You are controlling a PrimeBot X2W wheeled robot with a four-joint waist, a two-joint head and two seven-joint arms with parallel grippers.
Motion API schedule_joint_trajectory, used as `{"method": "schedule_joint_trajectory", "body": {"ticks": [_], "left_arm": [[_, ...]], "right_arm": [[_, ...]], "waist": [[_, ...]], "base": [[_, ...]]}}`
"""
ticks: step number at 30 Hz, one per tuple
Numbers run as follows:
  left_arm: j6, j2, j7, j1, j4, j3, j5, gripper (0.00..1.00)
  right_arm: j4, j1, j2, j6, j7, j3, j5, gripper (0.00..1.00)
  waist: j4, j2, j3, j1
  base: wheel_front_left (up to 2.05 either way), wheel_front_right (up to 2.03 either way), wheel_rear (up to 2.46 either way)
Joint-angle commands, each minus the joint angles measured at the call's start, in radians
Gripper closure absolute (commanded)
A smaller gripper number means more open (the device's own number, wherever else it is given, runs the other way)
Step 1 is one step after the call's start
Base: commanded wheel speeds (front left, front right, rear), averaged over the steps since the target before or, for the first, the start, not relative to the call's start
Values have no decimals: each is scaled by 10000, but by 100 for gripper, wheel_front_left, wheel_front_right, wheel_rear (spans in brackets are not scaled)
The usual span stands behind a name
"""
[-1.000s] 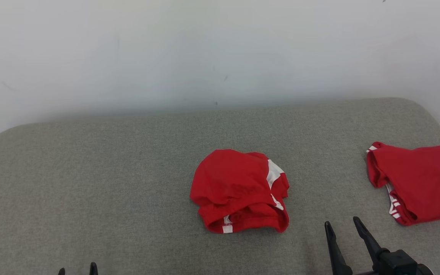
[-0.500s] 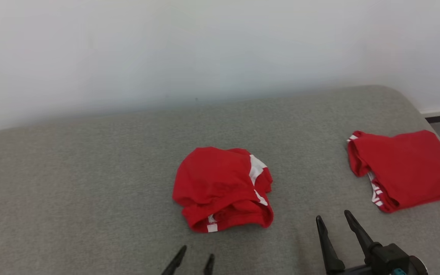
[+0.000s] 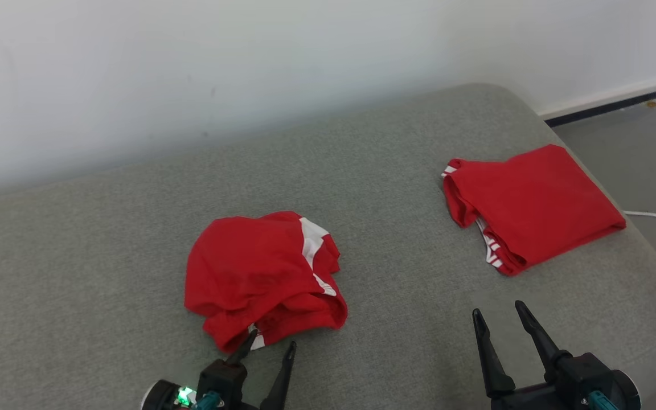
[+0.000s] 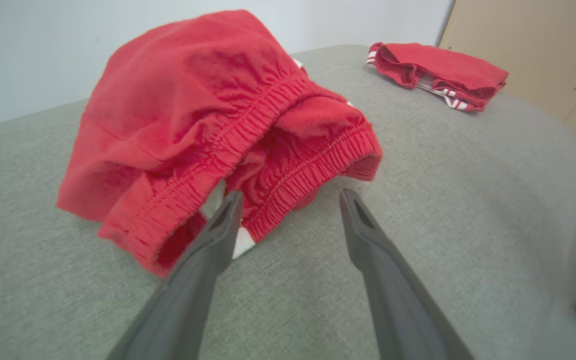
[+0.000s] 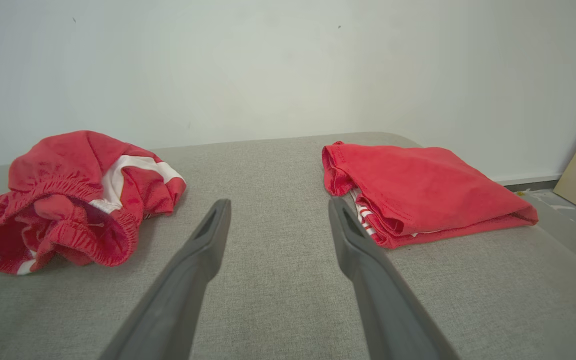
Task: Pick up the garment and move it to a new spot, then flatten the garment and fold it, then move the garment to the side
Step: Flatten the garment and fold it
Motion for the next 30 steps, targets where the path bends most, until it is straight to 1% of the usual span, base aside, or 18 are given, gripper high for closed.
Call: {"method": "schedule_joint_trajectory", "body": {"ticks": [1,7,10,16,17,18,19,24,27,30], "left_arm": [[82,57,-30,-299,224,114,82,0],[252,135,-30,-720,982,278,164,0],[329,120,-28,-879,1426,339,130,0],[767,38,-25,-1182,2114,592,46,0],[800,13,-7,-1248,2297,622,-12,9],[779,-6,-7,-1324,2425,653,-70,93],[689,-35,-8,-1396,2515,664,-157,100],[124,-328,88,-1609,2614,770,-956,100],[-221,-475,506,-1692,2161,794,-2092,100],[-350,-535,1307,-1753,1038,285,-3673,100]], "right_arm": [[-40,-165,26,-26,-47,-28,28,0],[-61,-223,92,-26,-93,-64,45,0],[-42,-254,121,-26,-107,-103,63,0],[-1,-349,198,-27,-157,-63,72,0],[9,-358,203,-27,-161,-55,73,0],[15,-355,204,-27,-167,-53,80,0],[24,-358,210,-27,-171,-48,79,0],[34,-284,225,-27,-182,-137,17,0],[49,-212,234,-27,-177,-151,-2,0],[73,-164,233,-27,-175,-145,-4,0]], "waist": [[-700,-2,619,-1],[-1022,-2,922,-1],[-1072,-2,1020,-1],[-1034,-2,1093,-1],[-1016,-2,1089,-1],[-997,-2,1083,-1],[-977,-2,1068,-1],[-812,-2,932,-1],[-682,-2,815,-1],[-539,-2,672,-1]], "base": [[0,0,0],[0,0,0],[0,0,0],[0,0,0],[0,0,0],[0,0,0],[0,0,0],[0,0,0],[0,0,0],[0,0,0]]}}
